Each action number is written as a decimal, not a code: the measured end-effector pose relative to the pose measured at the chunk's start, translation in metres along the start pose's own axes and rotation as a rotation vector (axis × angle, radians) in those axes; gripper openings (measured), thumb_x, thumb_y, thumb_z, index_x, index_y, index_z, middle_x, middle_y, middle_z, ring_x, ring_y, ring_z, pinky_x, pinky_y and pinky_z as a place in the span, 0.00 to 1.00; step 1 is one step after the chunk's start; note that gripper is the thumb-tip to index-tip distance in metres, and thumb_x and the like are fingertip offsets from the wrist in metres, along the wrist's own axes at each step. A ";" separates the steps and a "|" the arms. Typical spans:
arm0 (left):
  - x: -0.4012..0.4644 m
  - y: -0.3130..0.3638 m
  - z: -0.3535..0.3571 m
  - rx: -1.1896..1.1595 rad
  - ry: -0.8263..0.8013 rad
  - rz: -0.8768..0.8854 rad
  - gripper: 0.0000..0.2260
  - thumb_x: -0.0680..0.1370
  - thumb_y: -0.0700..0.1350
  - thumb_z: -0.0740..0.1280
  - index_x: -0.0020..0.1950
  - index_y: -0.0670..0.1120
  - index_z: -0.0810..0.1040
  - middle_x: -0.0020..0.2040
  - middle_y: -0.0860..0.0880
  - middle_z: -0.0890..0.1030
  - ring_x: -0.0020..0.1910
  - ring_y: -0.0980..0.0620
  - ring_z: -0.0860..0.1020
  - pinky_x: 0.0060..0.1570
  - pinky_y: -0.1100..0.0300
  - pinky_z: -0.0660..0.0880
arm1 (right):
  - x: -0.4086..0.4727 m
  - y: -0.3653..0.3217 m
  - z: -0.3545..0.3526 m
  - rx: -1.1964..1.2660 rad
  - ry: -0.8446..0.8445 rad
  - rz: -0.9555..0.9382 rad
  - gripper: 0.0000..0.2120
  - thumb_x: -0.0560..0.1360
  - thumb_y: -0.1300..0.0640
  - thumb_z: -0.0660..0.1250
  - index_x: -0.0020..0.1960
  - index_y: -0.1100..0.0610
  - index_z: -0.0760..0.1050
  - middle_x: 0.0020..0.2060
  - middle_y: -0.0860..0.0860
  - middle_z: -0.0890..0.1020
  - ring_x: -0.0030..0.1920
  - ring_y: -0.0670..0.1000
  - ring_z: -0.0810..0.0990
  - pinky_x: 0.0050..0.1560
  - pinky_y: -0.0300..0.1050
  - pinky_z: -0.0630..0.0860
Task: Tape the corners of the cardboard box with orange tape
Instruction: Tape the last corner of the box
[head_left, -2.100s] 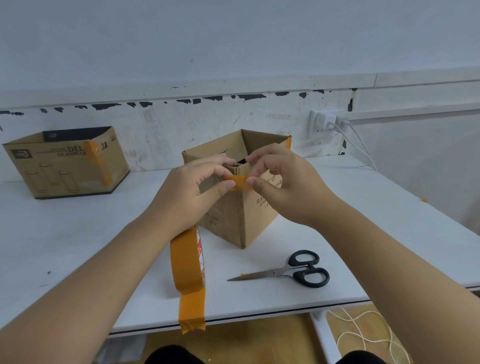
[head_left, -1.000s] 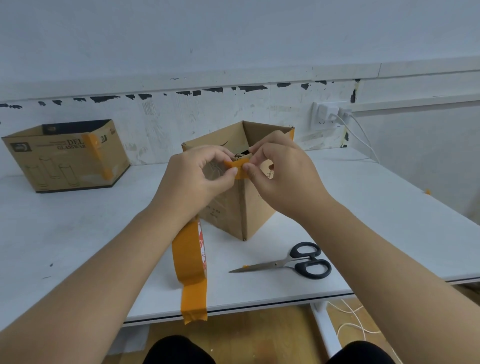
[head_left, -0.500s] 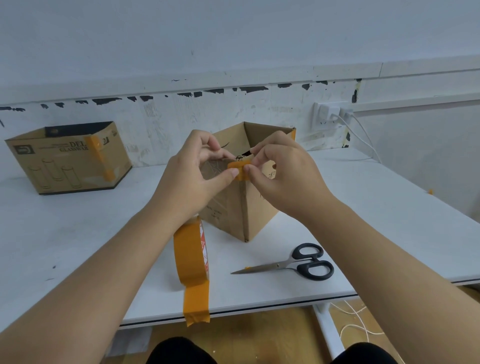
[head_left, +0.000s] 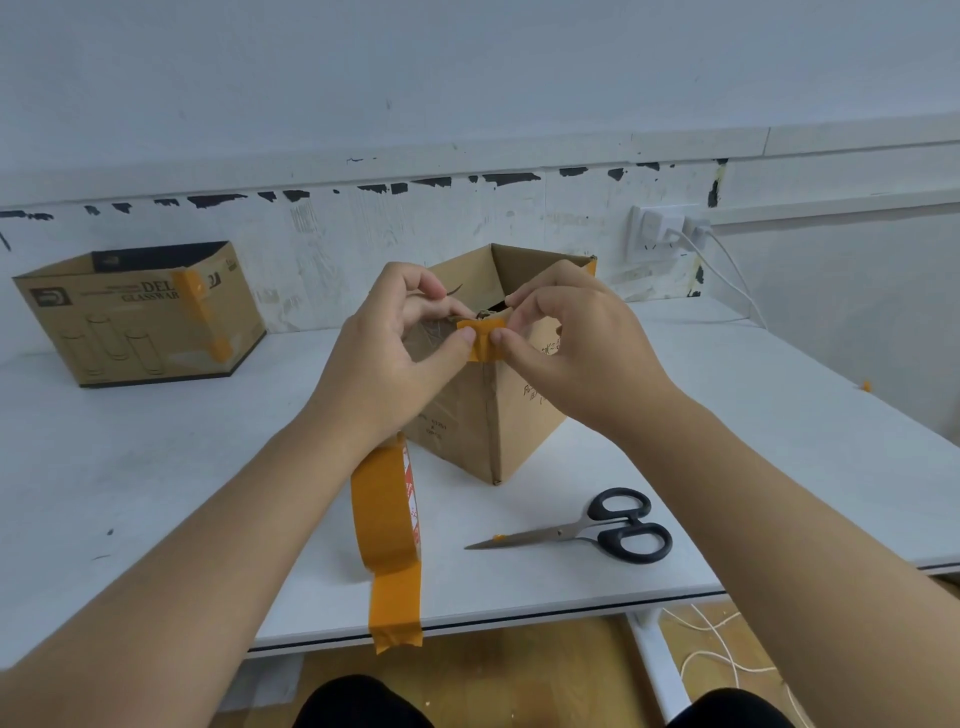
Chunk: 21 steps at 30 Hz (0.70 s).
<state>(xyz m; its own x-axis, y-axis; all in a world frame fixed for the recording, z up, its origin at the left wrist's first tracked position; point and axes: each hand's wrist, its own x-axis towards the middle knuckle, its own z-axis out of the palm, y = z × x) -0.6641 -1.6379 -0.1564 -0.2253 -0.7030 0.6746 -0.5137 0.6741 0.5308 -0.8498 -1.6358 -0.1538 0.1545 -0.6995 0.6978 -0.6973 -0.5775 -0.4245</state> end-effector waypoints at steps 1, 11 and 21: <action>0.000 0.001 0.000 0.002 0.000 0.002 0.16 0.74 0.52 0.68 0.55 0.49 0.66 0.51 0.56 0.82 0.57 0.55 0.78 0.61 0.47 0.73 | 0.000 0.000 -0.001 0.000 0.003 0.001 0.07 0.72 0.52 0.71 0.40 0.55 0.80 0.47 0.46 0.79 0.49 0.44 0.76 0.44 0.36 0.71; 0.003 0.002 0.000 -0.032 0.005 -0.039 0.10 0.74 0.50 0.70 0.50 0.55 0.70 0.49 0.59 0.83 0.54 0.61 0.78 0.60 0.57 0.72 | 0.004 0.000 -0.003 0.054 0.016 -0.005 0.10 0.73 0.47 0.70 0.50 0.51 0.76 0.47 0.44 0.80 0.51 0.42 0.77 0.45 0.34 0.71; 0.018 -0.001 -0.009 -0.051 -0.117 0.001 0.10 0.74 0.42 0.71 0.44 0.57 0.77 0.44 0.58 0.82 0.45 0.63 0.79 0.49 0.70 0.74 | 0.015 0.006 -0.008 0.061 -0.086 -0.057 0.03 0.73 0.52 0.72 0.46 0.50 0.82 0.43 0.48 0.79 0.48 0.48 0.75 0.48 0.34 0.67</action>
<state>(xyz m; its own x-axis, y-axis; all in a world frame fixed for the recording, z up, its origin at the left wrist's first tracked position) -0.6604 -1.6493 -0.1403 -0.3225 -0.7218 0.6123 -0.4711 0.6835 0.5576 -0.8576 -1.6465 -0.1413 0.2543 -0.6965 0.6710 -0.6424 -0.6403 -0.4212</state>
